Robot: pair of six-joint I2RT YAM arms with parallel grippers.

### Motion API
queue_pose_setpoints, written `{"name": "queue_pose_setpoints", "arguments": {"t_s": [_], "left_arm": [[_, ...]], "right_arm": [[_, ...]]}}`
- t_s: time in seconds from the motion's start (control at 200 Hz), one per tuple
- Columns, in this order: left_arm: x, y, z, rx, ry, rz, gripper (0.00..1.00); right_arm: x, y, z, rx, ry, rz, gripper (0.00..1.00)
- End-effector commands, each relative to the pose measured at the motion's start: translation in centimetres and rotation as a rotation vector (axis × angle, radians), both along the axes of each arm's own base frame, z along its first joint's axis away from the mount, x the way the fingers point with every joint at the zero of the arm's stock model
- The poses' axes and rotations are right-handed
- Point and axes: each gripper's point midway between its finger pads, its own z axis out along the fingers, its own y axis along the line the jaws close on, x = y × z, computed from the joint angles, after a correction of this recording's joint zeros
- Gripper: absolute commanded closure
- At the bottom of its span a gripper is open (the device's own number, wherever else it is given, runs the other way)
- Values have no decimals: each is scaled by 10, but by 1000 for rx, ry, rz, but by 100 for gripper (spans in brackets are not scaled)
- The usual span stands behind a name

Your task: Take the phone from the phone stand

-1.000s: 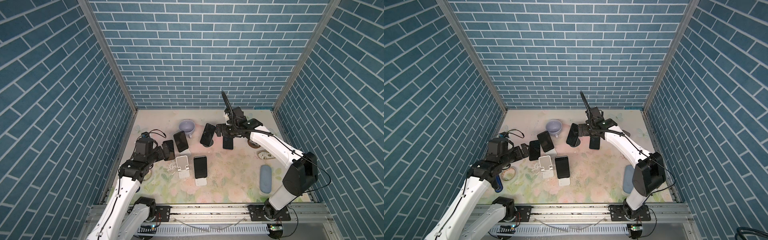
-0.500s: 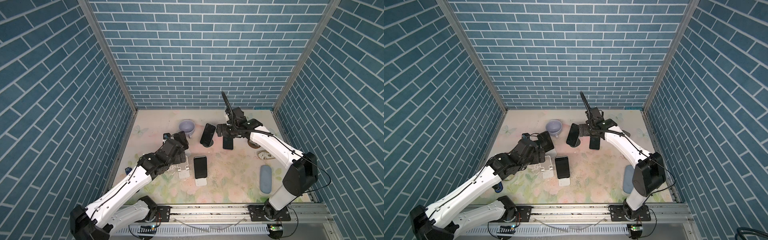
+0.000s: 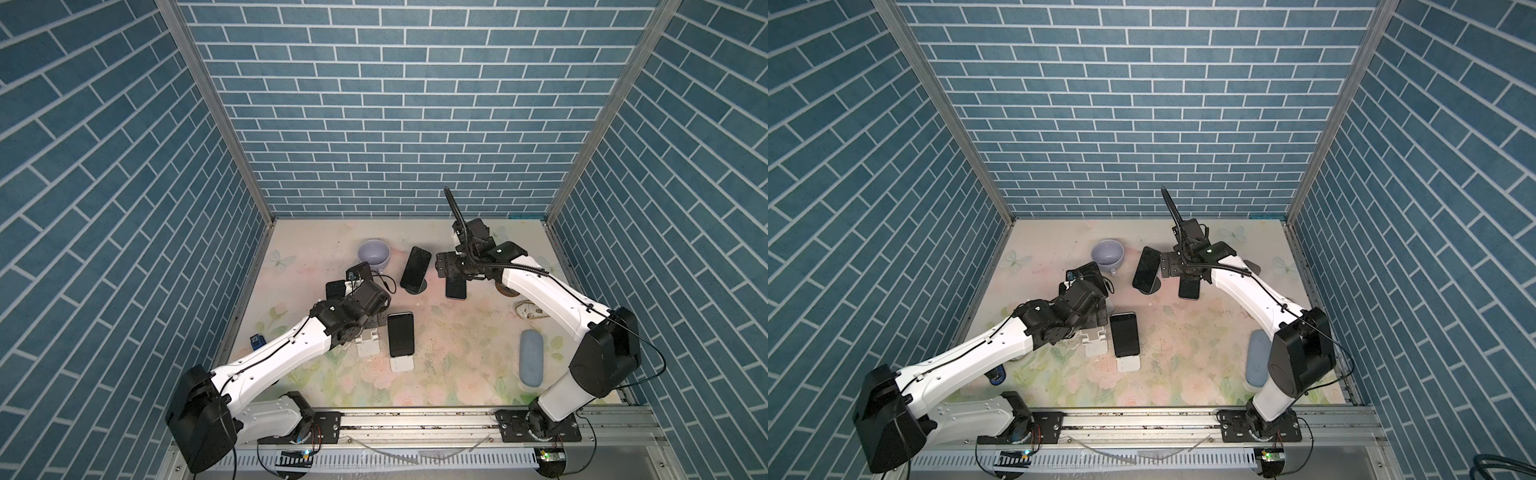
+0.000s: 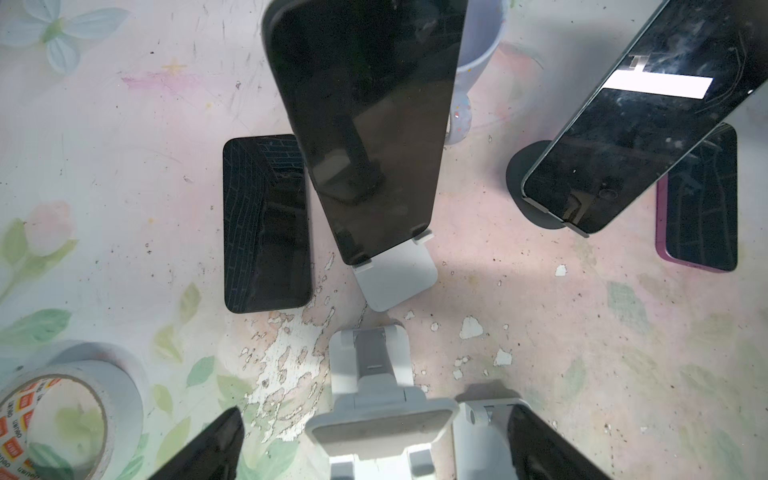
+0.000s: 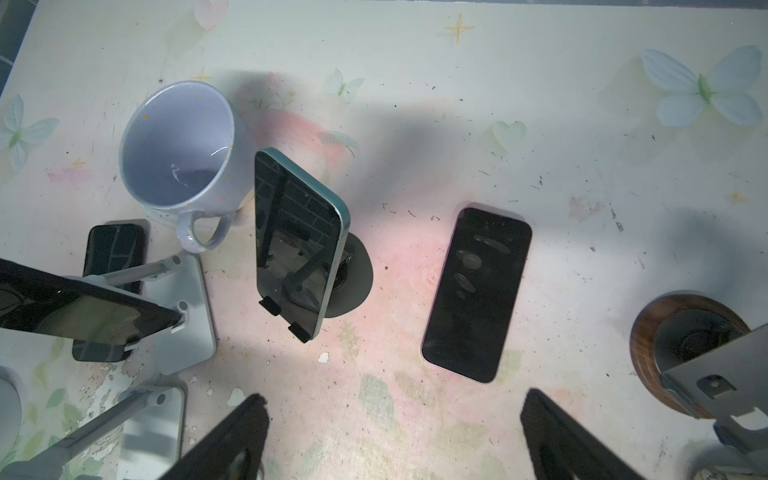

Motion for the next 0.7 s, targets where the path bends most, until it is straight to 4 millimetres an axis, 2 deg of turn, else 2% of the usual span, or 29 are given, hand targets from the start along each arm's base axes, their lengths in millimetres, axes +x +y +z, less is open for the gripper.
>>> {"name": "queue_pose_setpoints", "arguments": {"t_s": [0.0, 0.15, 0.33, 0.695], "left_arm": [[3, 0, -4, 2, -8, 28, 1], [3, -2, -17, 16, 23, 36, 4], [4, -2, -30, 21, 39, 52, 16], [2, 0, -46, 48, 67, 64, 31]], "right_arm": [[-7, -6, -3, -28, -9, 18, 4], [-8, -6, -6, -34, -6, 19, 4], [-11, -9, -11, -46, 1, 17, 4], [-11, -11, -12, -56, 2, 18, 3]]}}
